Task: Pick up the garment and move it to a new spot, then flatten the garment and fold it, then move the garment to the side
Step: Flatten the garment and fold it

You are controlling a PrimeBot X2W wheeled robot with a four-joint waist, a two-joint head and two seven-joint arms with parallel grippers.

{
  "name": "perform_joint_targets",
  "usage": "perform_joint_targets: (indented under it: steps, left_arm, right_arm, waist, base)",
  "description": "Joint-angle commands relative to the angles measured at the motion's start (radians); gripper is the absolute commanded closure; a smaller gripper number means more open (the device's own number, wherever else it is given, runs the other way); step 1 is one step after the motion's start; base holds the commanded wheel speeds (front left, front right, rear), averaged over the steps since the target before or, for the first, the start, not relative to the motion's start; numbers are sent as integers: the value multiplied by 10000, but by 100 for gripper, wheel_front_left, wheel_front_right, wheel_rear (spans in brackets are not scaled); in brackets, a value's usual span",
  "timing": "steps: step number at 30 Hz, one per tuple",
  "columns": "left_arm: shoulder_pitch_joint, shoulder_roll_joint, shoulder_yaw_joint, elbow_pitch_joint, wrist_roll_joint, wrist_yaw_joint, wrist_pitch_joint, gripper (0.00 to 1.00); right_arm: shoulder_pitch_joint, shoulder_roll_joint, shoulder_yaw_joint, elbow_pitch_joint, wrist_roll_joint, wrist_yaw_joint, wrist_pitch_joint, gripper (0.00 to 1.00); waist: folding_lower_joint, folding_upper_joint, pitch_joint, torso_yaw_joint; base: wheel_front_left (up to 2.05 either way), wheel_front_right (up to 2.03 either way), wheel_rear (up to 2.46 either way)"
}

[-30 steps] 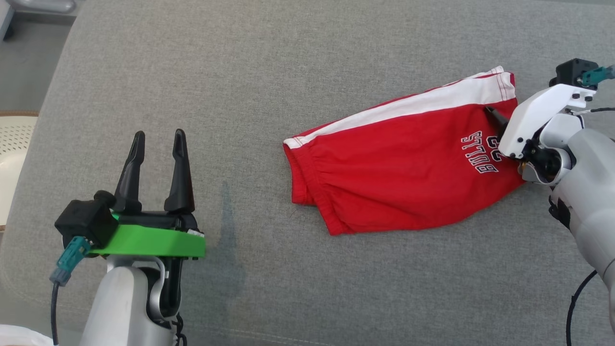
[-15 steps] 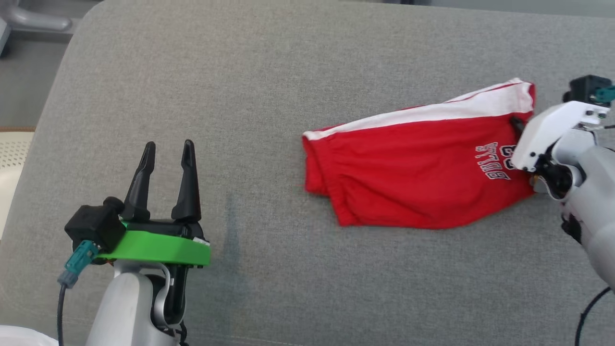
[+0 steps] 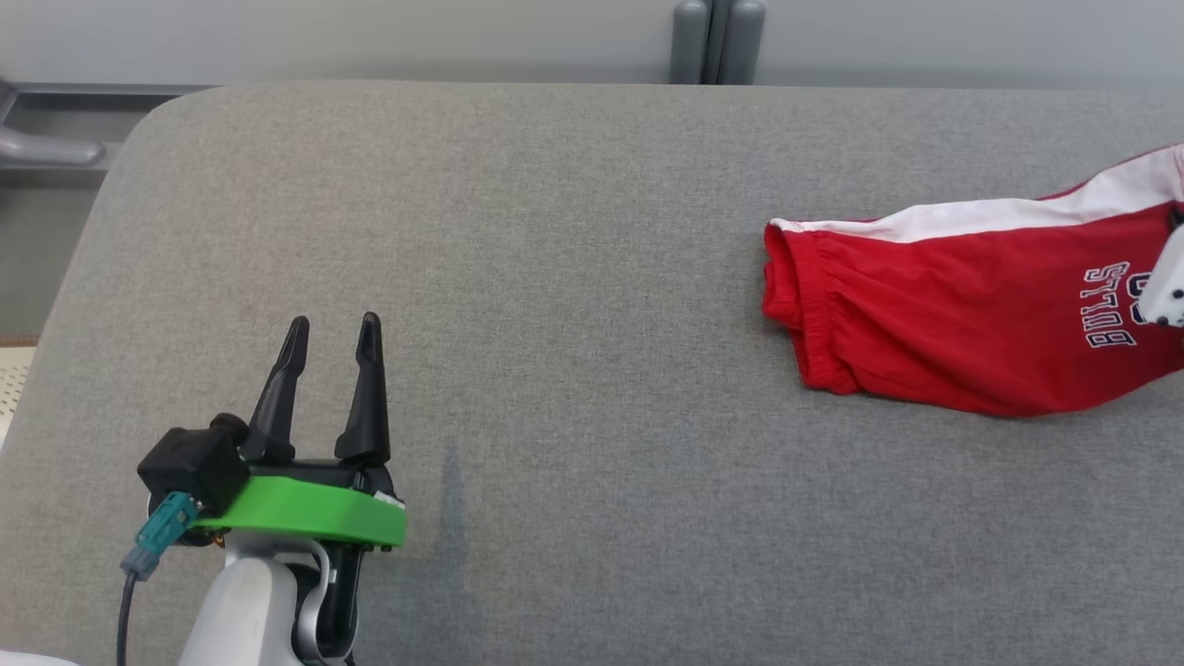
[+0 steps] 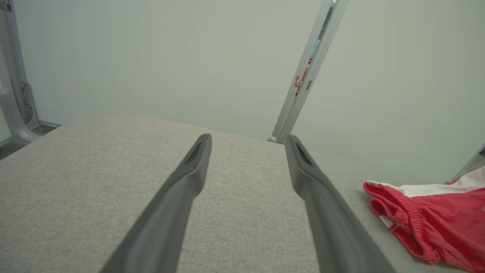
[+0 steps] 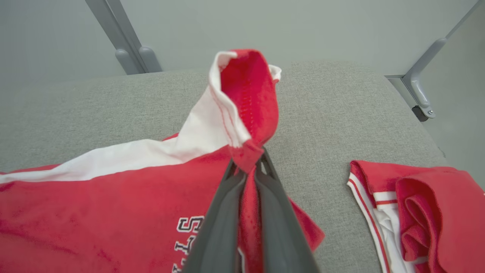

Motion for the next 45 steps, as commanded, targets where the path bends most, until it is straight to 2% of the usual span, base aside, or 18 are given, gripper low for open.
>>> perform_joint_targets:
  steps: [1, 5, 10, 19, 20, 21, 24, 28, 32, 38, 39, 40, 41, 45]
  left_arm:
    - [156, 103, 49, 34, -87, -18, 1, 0]
    - [139, 124, 2, 94, -116, -18, 1, 0]
    - [77, 148, -156, 157, -149, -18, 0, 0]
    - [106, 115, -291, 193, -157, -18, 0, 0]
    - [90, 102, -300, 197, -160, -18, 0, 0]
    - [69, 88, -306, 206, -164, -18, 0, 0]
    - [48, 65, -302, 220, -167, -18, 0, 0]
    - [149, 54, -207, 200, -145, -19, 0, 0]
    - [250, 28, -114, 171, -96, -19, 0, 0]
    - [266, -19, -238, 124, -74, -19, 0, 0]
    - [251, -21, -266, 120, -86, -17, 0, 0]
    - [237, -23, -276, 115, -95, -17, 0, 0]
    - [218, -23, -271, 102, -100, -17, 0, 0]
    - [138, -6, -281, 63, -97, -19, 0, 0]
  right_arm:
    - [-158, 244, 60, 24, -120, -20, 110, 100]
    - [-541, 1014, 398, 14, -518, -17, 506, 100]
    - [-364, 2331, 747, -345, -664, -15, 964, 100]
    - [-24, 3746, 1183, -448, -1080, -17, 1397, 100]
    - [1, 3816, 1201, -419, -1110, -18, 1408, 64]
    - [71, 3944, 1165, -370, -1050, -18, 1499, 0]
    - [158, 4213, 1080, -646, -831, -18, 1582, 0]
    - [250, 4122, 826, -1394, -372, -18, 1575, 0]
    - [232, 3390, 551, -2209, -263, -20, 1096, 0]
    - [581, 2315, 287, -1538, -1182, -12, 385, 0]
    - [710, 2182, 290, -1316, -1355, -12, 339, 58]
    - [819, 2161, 319, -1199, -1468, -12, 279, 96]
    - [965, 2228, 338, -1118, -1540, -12, 268, 100]
    - [1568, 2454, 649, -1032, -1906, -14, 322, 100]
  waist:
    - [0, -1, -202, -187]
    - [0, -1, -337, -186]
    - [0, -1, -528, 33]
    - [0, -1, -609, 465]
    - [0, -1, -605, 491]
    - [0, -1, -604, 518]
    - [0, -1, -614, 548]
    - [0, -1, -674, 456]
    - [0, -1, -739, 262]
    - [0, -1, -780, 81]
    - [0, -1, -772, 63]
    - [0, -1, -761, 47]
    - [0, -1, -733, 21]
    - [0, -1, -633, -42]
  base:
    - [0, 0, 0]
    - [0, 0, 0]
    - [0, 0, 0]
    - [0, 0, 0]
    - [0, 0, 0]
    - [0, 0, 0]
    - [0, 0, 0]
    - [0, 0, 0]
    - [0, 0, 0]
    - [0, 0, 0]
    - [0, 0, 0]
    - [0, 0, 0]
    - [0, 0, 0]
    - [0, 0, 0]
